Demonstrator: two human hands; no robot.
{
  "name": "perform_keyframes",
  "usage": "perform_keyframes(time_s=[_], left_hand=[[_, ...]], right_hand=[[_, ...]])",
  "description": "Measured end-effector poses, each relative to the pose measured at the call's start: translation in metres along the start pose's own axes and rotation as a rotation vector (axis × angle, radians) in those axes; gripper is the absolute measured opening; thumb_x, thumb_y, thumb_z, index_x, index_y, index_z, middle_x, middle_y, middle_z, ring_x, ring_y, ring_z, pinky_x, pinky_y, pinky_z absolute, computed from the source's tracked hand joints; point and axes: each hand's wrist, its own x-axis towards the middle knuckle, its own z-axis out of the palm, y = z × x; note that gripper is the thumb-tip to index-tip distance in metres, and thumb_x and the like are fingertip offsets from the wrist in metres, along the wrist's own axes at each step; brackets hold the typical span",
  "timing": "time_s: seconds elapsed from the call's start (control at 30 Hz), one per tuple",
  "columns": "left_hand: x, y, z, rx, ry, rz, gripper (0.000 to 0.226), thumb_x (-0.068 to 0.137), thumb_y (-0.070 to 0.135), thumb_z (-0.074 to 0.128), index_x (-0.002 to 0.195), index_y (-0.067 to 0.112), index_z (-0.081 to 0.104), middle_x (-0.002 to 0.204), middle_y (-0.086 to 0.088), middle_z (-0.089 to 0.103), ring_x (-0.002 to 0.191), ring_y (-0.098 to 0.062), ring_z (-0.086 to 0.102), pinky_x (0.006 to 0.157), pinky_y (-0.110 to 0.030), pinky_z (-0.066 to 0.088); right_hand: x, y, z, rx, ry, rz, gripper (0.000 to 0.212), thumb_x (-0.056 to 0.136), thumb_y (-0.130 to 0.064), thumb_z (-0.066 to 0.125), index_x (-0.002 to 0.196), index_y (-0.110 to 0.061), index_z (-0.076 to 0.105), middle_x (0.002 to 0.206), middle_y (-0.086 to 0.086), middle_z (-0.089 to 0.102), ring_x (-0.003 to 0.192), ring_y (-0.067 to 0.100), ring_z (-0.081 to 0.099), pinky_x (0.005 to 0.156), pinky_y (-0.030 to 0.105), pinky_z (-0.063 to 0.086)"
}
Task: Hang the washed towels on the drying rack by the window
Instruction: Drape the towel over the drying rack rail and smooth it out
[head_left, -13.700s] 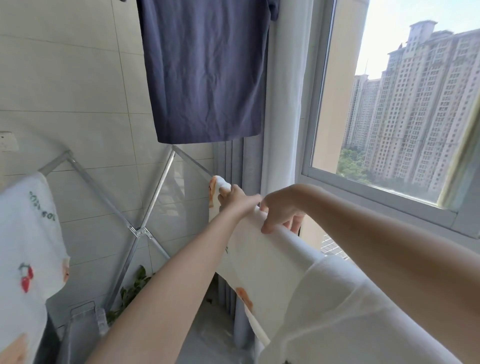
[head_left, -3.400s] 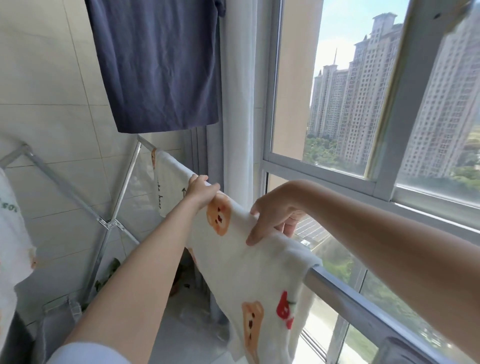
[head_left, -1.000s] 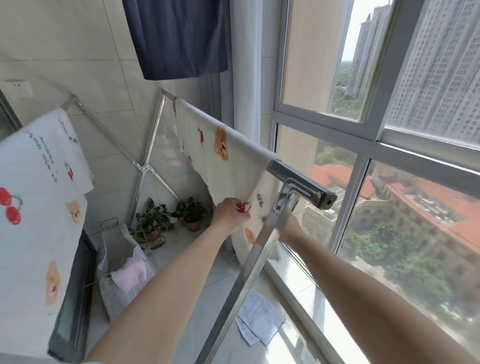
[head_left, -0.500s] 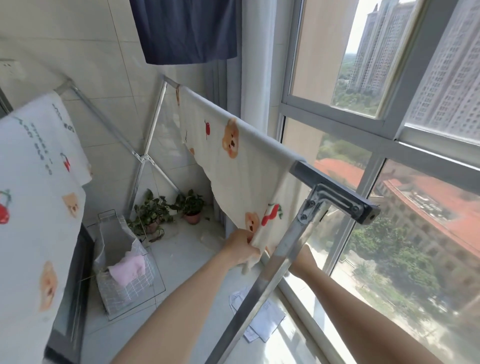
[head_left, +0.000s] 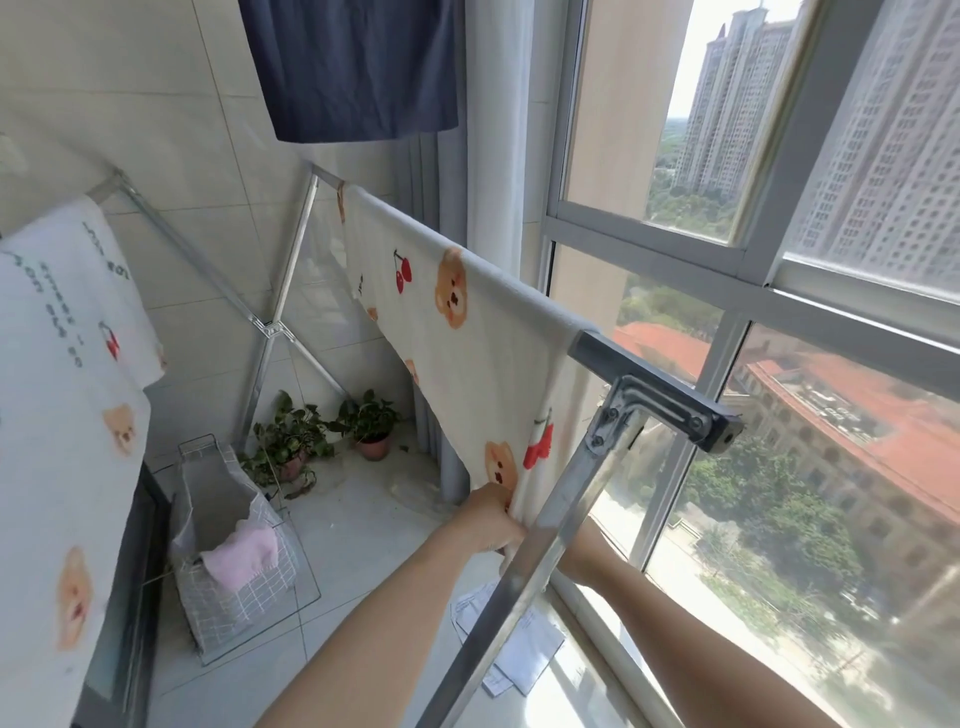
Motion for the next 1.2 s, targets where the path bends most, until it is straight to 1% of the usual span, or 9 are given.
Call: perform_keyframes(time_s=[0.2,0.3,0.4,0.53,0.63,0.73,0.87,1.0,1.2], left_hand=[[-0.014,0.001,-0.005,-0.019,-0.096,0.026,0.011,0.081,0.015,0.069,0.092,0.011,0.068,0.085,0.002,0.068,0.076,-0.011,0.063,0.051,-0.008,0.048],[-0.032,0.013,-0.026,-0.218,-0.277,-0.021,0.030,0.081,0.020,0.069,0.110,0.012,0.067,0.109,-0.006,0.070,0.104,-0.017,0.065,0.086,-0.023,0.055],[-0.044,0.030,-0.054,-0.253,-0.206,-0.064,0.028,0.086,0.017,0.059,0.113,0.017,0.064,0.111,-0.005,0.070,0.106,-0.017,0.064,0.103,-0.033,0.046],[-0.064,0.081,-0.091,-0.373,0.183,0.086,0.021,0.094,0.017,0.054,0.112,0.010,0.062,0.101,-0.009,0.066,0.085,-0.017,0.064,0.087,-0.030,0.052],[-0.079,0.130,-0.106,-0.469,0.340,0.282,0.022,0.092,0.027,0.058,0.107,0.011,0.062,0.099,-0.009,0.068,0.079,-0.015,0.065,0.071,-0.023,0.056],[-0.094,0.166,-0.109,-0.398,0.444,0.358,0.033,0.086,0.042,0.065,0.102,0.014,0.061,0.091,-0.004,0.067,0.077,-0.016,0.067,0.065,-0.022,0.058],[-0.099,0.176,-0.100,-0.284,0.457,0.373,0.021,0.089,0.036,0.064,0.081,0.016,0.065,0.079,0.000,0.065,0.074,-0.015,0.066,0.068,-0.023,0.058],[-0.100,0.174,-0.092,-0.314,0.416,0.352,0.035,0.092,0.036,0.059,0.093,0.003,0.069,0.086,-0.008,0.068,0.073,-0.015,0.065,0.066,-0.019,0.055],[-0.107,0.172,-0.089,-0.416,0.311,0.346,0.035,0.094,0.025,0.058,0.103,-0.008,0.067,0.102,-0.020,0.070,0.090,-0.025,0.069,0.073,-0.025,0.059]], right_hand=[[-0.017,-0.006,-0.010,-0.090,-0.191,-0.043,0.004,0.082,-0.017,0.067,0.083,-0.014,0.063,0.095,0.007,0.064,0.095,0.028,0.063,0.090,0.040,0.054],[-0.020,-0.007,-0.036,-0.139,-0.298,0.011,0.026,0.073,-0.008,0.073,0.096,-0.018,0.066,0.110,0.009,0.067,0.097,0.020,0.064,0.092,0.037,0.055],[-0.019,-0.011,-0.081,-0.082,-0.198,0.084,0.032,0.079,-0.003,0.069,0.107,-0.018,0.064,0.106,0.006,0.068,0.095,0.019,0.065,0.089,0.036,0.056],[-0.019,-0.039,-0.155,0.043,-0.001,0.019,0.028,0.090,-0.003,0.060,0.118,-0.005,0.061,0.104,0.012,0.068,0.099,0.026,0.065,0.088,0.031,0.055],[-0.029,-0.086,-0.201,0.162,0.242,-0.100,0.019,0.093,-0.003,0.055,0.106,-0.005,0.070,0.099,0.011,0.069,0.091,0.024,0.061,0.065,0.019,0.051],[-0.050,-0.139,-0.221,0.327,0.136,-0.194,0.030,0.098,-0.018,0.052,0.124,-0.006,0.062,0.114,0.018,0.068,0.095,0.026,0.066,0.078,0.029,0.054],[-0.073,-0.182,-0.215,-0.016,0.039,-0.240,0.031,0.096,-0.017,0.054,0.121,-0.001,0.063,0.113,0.021,0.067,0.094,0.028,0.066,0.088,0.037,0.054],[-0.078,-0.189,-0.206,-0.265,0.181,-0.285,0.027,0.090,-0.016,0.059,0.111,-0.007,0.072,0.114,0.015,0.071,0.108,0.029,0.065,0.088,0.033,0.052],[-0.079,-0.185,-0.207,-0.246,0.186,-0.272,0.022,0.084,-0.026,0.067,0.101,-0.018,0.077,0.107,0.008,0.073,0.085,0.018,0.058,0.060,0.021,0.040]])
